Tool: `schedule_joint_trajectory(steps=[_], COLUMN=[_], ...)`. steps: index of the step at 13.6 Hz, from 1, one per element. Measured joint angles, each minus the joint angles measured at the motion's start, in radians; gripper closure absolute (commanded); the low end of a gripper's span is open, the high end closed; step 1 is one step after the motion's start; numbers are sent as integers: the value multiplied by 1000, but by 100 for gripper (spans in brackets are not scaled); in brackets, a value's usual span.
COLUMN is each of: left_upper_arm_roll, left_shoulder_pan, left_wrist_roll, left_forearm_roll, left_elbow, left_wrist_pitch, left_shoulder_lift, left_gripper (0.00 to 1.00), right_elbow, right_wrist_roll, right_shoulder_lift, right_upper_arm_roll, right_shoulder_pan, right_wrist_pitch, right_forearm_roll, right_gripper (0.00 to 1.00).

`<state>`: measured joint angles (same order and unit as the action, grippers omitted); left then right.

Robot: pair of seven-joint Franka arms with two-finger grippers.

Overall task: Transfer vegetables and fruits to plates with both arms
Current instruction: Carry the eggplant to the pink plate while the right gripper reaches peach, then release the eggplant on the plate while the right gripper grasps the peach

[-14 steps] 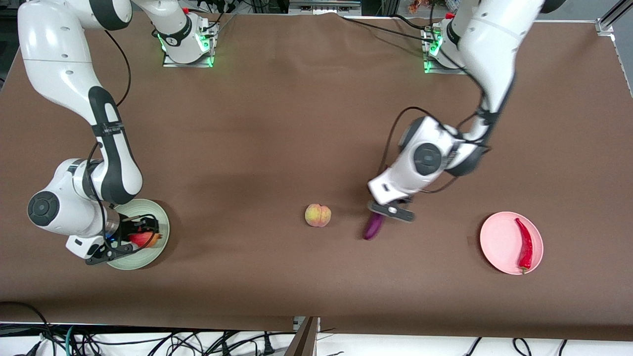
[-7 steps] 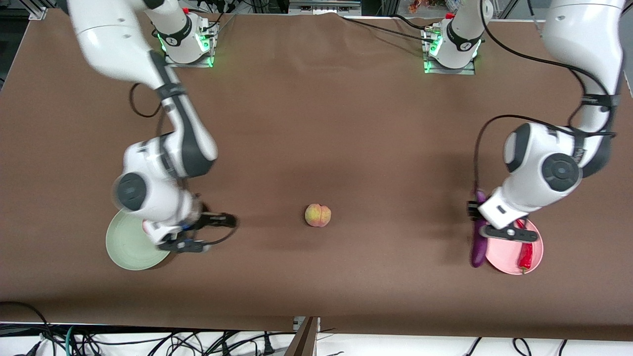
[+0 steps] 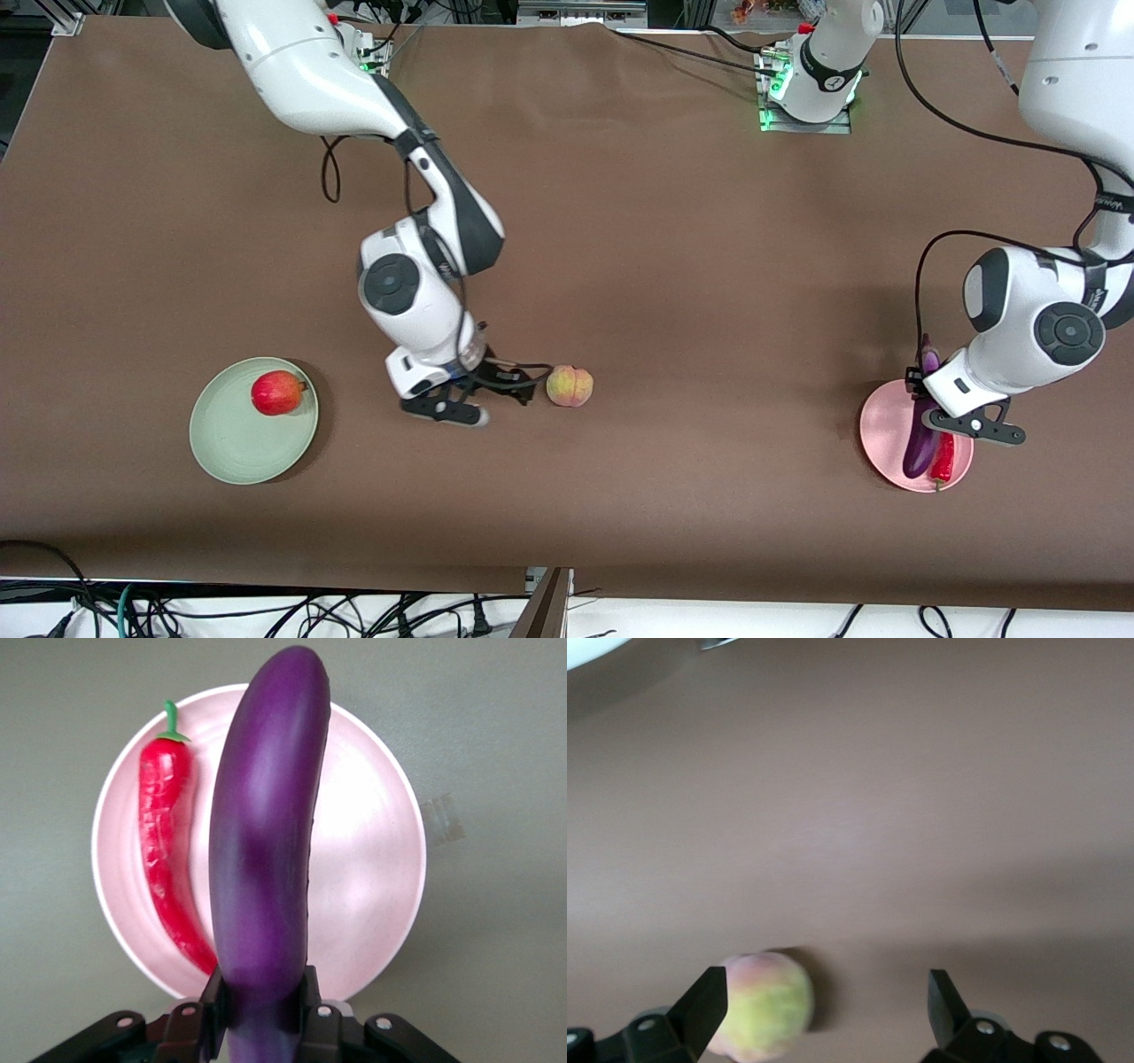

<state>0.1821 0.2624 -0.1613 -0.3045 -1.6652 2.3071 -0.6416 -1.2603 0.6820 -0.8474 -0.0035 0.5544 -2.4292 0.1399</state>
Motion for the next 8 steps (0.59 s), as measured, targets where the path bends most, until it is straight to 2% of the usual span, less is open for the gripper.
schedule_joint_trajectory(steps=[2,3,4,5,8], left_upper_arm_roll=[2,3,3,3,3], left_shoulder_pan=[-1,-1,-1,-1,-1], left_wrist_roll=[0,0,0,0,-3], left_forearm_roll=[0,-1,-4,-6,-7], left_elbow=[5,14,33,50,70], left_wrist_pitch=[11,12,12,12,12], left_shoulder_lift=[-19,-25,-32,-38,-46], left_gripper=[79,75,46,1,0], right_elbow=[0,0,0,0,1], right_wrist_roll=[38,49,52,52,52], right_shoulder_lift=[-33,-43,-50,-55,-71], right_upper_arm_roll=[-4,-8,-11,-12,-15], right_shoulder_pan=[52,70,79,83,99], right_wrist_pitch=[-73,-92,-104,-112,-140], right_forearm_roll=[-6,-14,-22,-27,-31], right_gripper=[0,0,0,0,0])
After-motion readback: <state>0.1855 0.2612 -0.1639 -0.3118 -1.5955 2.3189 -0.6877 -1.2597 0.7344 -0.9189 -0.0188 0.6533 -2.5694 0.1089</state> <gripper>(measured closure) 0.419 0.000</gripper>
